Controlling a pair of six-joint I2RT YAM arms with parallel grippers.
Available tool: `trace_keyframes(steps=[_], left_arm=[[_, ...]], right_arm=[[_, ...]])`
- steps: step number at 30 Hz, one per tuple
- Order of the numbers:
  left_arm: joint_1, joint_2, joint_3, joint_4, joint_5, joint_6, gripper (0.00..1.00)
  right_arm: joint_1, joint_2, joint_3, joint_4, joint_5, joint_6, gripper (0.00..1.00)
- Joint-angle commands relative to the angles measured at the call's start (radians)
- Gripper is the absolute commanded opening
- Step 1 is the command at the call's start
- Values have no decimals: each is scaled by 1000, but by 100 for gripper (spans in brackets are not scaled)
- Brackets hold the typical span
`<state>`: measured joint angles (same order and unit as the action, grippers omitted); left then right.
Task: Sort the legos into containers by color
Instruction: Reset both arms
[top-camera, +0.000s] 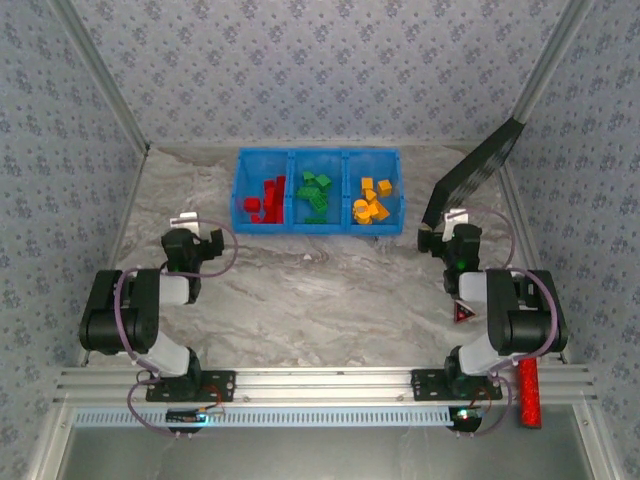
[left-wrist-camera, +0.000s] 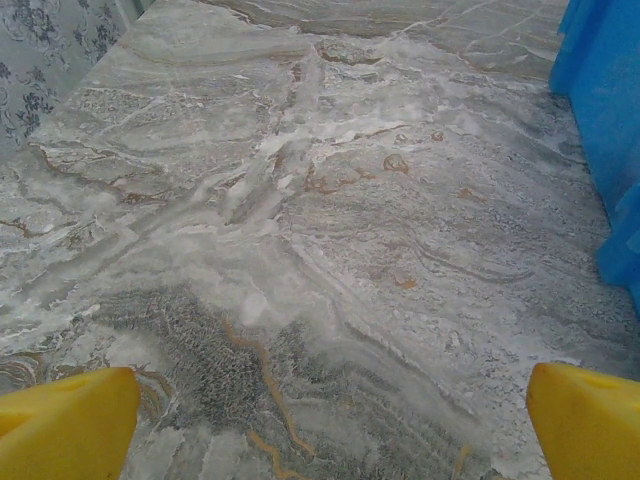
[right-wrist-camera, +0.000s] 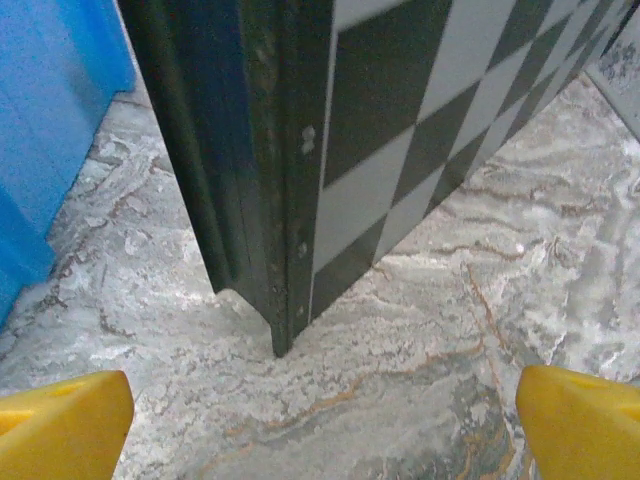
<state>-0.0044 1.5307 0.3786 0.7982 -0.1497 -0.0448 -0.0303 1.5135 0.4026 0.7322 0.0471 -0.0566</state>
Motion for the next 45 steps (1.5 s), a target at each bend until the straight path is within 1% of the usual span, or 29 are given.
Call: trace_keyframes(steps=[1,3,4,6,8,14,17,21,23,25,26,27,29,30,31,33,34,36,38,39,42,43,45], left_arm=[[4,4,23,33,0,0,99],[-9,4,20,44,-1,17,99],[-30,3,5,70,-5,41,99],[-44,0,-25,121,-10,57,99],[-45,0,-16,105,-10,56,99],[14,5,38,9,102,24,99],[17,5,40,7,106,22,99],[36,4,35,12,138,10,99],[39,-3,5,55,111,-8,99],[57,-12,-90,223,71,-46,99],[62,-12,-113,263,76,-48,99],[63,-10,-103,257,97,-44,99],[67,-2,0,79,171,-13,99],[62,7,39,8,185,2,99],[49,8,32,22,175,8,99],[52,8,37,13,179,6,99],[52,8,36,15,179,7,99],[52,8,36,15,180,7,99],[52,9,35,15,180,7,99],[51,8,35,15,179,8,99],[31,6,39,7,148,21,99],[28,6,37,10,139,23,99],[28,5,38,9,142,22,99]], right_arm=[[-8,8,-7,65,-40,29,100],[-9,8,-7,62,-41,30,100],[-9,8,-7,62,-41,29,100],[-8,8,-7,62,-39,28,100],[-8,8,-6,62,-37,28,100],[-5,8,-7,64,-31,26,100],[-5,8,-7,64,-31,26,100],[-4,8,-7,64,-32,26,100],[-5,8,-5,63,-30,26,100],[-1,7,-10,68,-25,23,100],[2,6,-14,75,-21,21,100],[4,7,-14,79,-23,19,100],[-1,8,-10,72,-26,25,100],[-6,8,-9,71,-27,32,100],[-8,9,-9,71,-27,32,100],[-7,7,-17,81,-13,38,100],[-7,4,-36,110,24,52,100],[-4,-3,-100,213,102,76,100],[-1,-13,-161,322,102,72,100],[0,-6,-153,328,101,71,100],[-1,5,-36,122,77,63,100],[6,8,-18,84,58,46,100],[10,8,-15,81,50,37,100]])
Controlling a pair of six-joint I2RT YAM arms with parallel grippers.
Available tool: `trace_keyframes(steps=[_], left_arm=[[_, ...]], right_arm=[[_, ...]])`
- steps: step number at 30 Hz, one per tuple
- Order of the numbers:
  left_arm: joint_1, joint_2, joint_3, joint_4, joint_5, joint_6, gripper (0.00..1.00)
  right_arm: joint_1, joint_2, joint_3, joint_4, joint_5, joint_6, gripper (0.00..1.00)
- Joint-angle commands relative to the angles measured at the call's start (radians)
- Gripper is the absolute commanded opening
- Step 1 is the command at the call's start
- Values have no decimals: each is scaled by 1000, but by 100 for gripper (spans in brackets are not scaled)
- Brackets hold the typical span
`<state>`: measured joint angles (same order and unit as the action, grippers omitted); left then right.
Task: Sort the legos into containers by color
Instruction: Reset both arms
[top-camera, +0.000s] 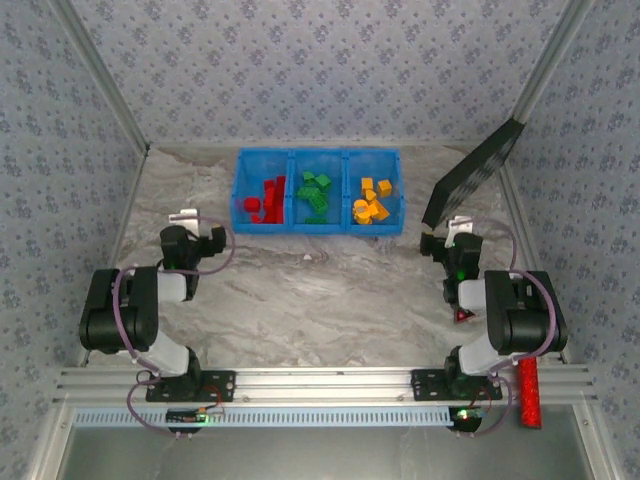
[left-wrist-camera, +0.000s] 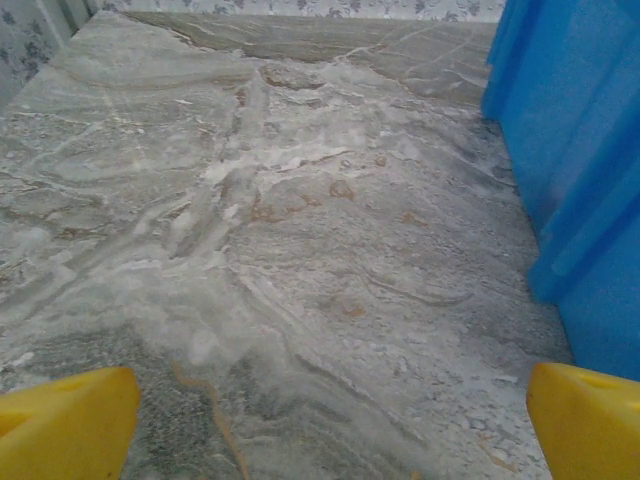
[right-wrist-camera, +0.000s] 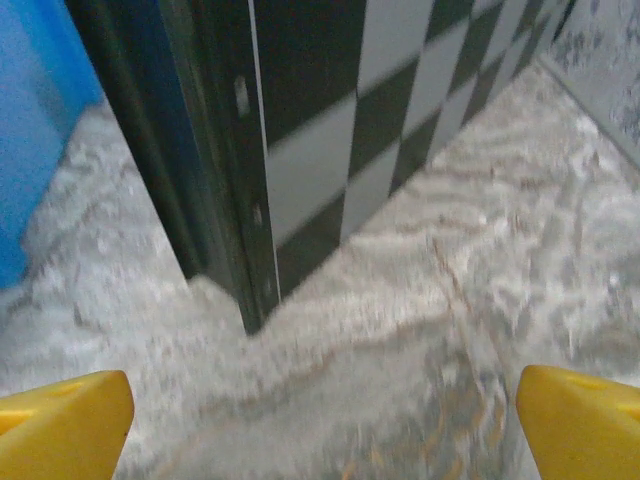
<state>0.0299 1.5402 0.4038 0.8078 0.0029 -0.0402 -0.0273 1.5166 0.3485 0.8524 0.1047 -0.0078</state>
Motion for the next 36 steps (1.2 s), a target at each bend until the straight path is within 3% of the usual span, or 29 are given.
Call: trace_keyframes(steps=[1,36], left_arm=[[-7,-4,13,-1,-11,17,99],[-16,-4,12,1,-31,23,99]], right_arm=[[7,7,38,-37,-8,-12,100],[12,5,39,-39,-3,-15,100]])
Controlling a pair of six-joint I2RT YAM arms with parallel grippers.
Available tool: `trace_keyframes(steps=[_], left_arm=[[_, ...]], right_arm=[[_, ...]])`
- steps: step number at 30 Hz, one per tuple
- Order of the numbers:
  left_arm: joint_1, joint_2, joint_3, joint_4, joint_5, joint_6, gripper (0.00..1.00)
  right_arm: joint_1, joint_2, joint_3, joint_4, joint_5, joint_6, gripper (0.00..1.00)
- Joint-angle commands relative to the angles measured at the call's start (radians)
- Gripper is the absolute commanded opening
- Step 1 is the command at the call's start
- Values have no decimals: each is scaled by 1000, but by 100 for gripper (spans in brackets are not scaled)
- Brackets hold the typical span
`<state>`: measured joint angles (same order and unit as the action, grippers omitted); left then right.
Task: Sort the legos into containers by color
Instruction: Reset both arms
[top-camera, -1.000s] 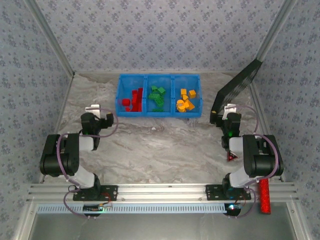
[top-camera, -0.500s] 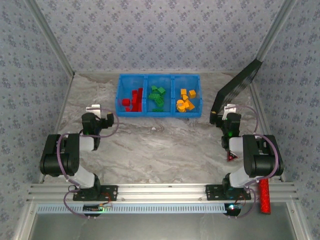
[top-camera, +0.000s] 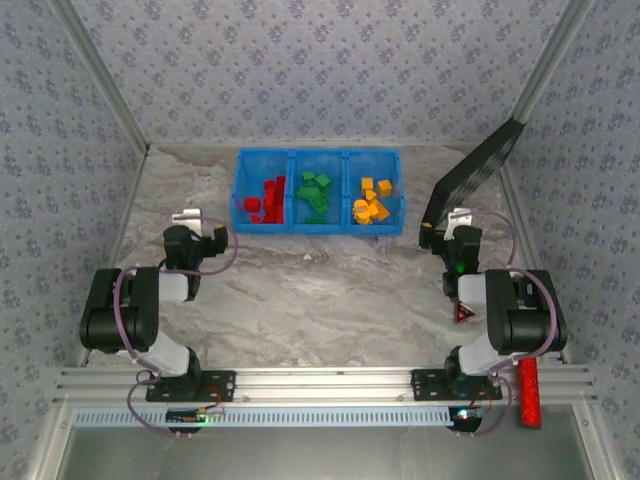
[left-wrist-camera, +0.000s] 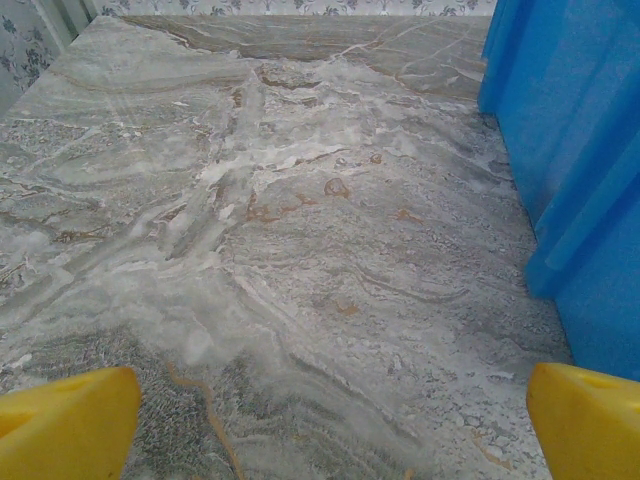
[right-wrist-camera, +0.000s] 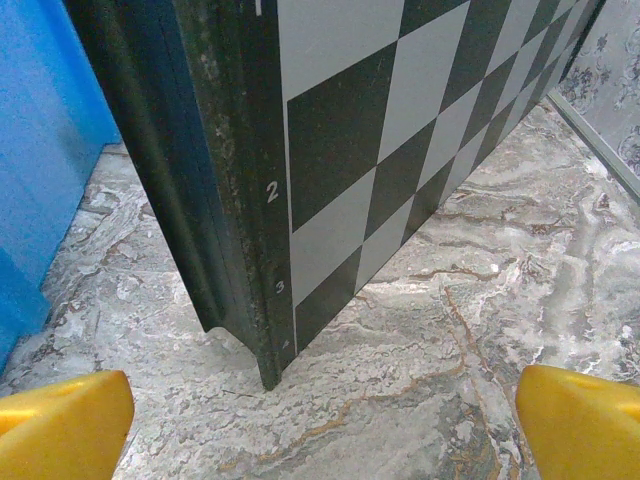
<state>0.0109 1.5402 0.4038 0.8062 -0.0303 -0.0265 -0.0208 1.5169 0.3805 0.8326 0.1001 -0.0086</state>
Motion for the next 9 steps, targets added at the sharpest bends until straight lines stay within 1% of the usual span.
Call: trace_keyframes(steps=[1,9], left_arm=[[3,-5,12,2,3,9,99],[3,-4,12,2,4,8,99]], right_arm=[[5,6,8,-20,1,-14,100],[5,5,9,-20,3,-16,100]])
